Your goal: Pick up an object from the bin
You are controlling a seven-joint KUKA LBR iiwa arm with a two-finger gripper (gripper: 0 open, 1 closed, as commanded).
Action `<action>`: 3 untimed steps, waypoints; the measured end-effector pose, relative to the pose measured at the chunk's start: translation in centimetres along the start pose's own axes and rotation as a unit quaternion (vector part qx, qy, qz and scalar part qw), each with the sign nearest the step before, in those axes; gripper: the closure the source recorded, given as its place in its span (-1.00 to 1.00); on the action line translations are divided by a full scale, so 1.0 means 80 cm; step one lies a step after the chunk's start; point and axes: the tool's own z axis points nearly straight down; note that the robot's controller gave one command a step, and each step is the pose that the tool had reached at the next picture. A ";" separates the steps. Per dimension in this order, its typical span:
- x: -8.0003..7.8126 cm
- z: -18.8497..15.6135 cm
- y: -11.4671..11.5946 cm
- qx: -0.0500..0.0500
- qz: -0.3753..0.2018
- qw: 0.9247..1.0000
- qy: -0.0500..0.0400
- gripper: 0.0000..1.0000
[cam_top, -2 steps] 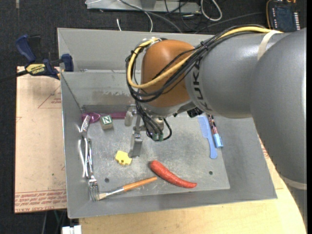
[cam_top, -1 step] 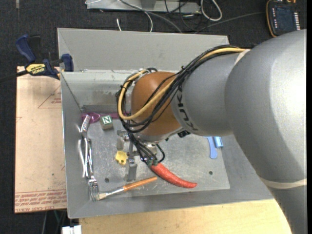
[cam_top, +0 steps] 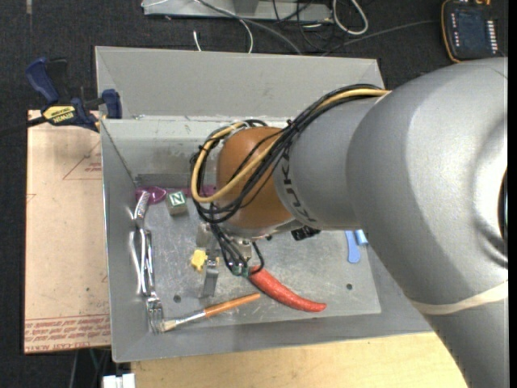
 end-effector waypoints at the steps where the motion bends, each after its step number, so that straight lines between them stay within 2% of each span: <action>1: 0.000 -0.004 -0.003 -0.001 -0.039 0.999 0.005 1.00; 3: 0.000 -0.010 -0.003 -0.001 -0.039 0.999 0.006 1.00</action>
Offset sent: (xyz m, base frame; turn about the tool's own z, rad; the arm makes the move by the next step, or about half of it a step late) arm 0.0000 0.0000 0.0000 0.0000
